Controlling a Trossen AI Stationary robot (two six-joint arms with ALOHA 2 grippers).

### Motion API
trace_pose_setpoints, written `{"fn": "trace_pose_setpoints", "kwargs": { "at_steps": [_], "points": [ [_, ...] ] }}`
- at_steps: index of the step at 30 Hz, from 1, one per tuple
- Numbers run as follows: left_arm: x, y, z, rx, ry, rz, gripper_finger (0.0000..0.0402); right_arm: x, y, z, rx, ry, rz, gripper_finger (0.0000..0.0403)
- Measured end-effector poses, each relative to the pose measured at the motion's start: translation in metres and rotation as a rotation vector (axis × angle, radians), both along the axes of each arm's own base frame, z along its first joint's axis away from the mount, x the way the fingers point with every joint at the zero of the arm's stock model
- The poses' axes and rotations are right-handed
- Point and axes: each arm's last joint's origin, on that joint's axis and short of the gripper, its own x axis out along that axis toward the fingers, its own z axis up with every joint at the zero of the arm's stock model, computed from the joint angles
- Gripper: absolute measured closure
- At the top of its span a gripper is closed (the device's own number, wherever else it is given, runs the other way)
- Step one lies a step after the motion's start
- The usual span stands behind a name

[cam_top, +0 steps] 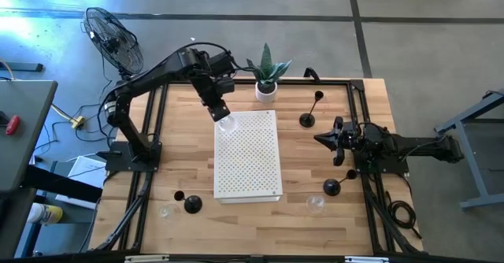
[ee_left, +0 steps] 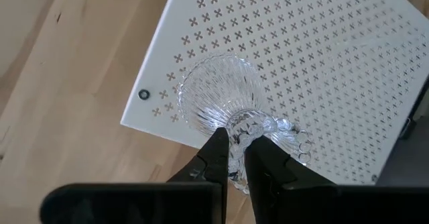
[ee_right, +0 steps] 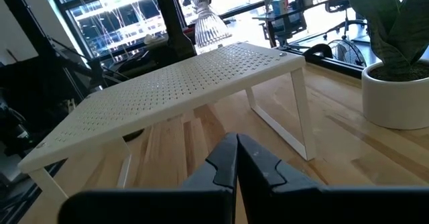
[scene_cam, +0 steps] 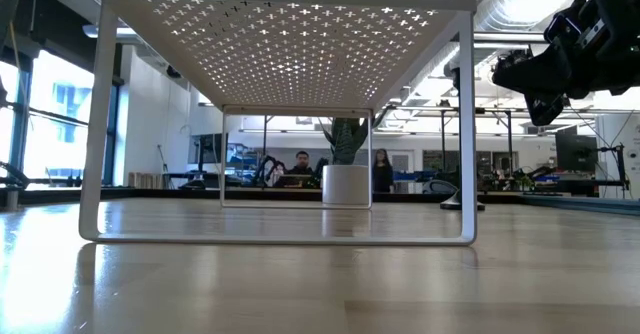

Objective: Pick & Place candle stick holders
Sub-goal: Put the top transparent glass candle holder on the shelf

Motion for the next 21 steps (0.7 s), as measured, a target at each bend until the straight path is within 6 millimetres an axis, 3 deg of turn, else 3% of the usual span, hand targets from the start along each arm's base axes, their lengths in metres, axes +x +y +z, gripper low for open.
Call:
{"fn": "trace_pose_setpoints", "kwargs": {
  "at_steps": [16,21],
  "points": [
    [0.008,0.004,-0.013,0.016,0.068,-0.041,0.0373,0.0,0.001,-0.001,-0.006,0.011,0.019,0.0402],
    [0.009,0.005,-0.013,0.043,0.063,-0.036,0.0337,0.0,0.001,-0.001,-0.006,0.012,0.019,0.0402]
  ]
}}
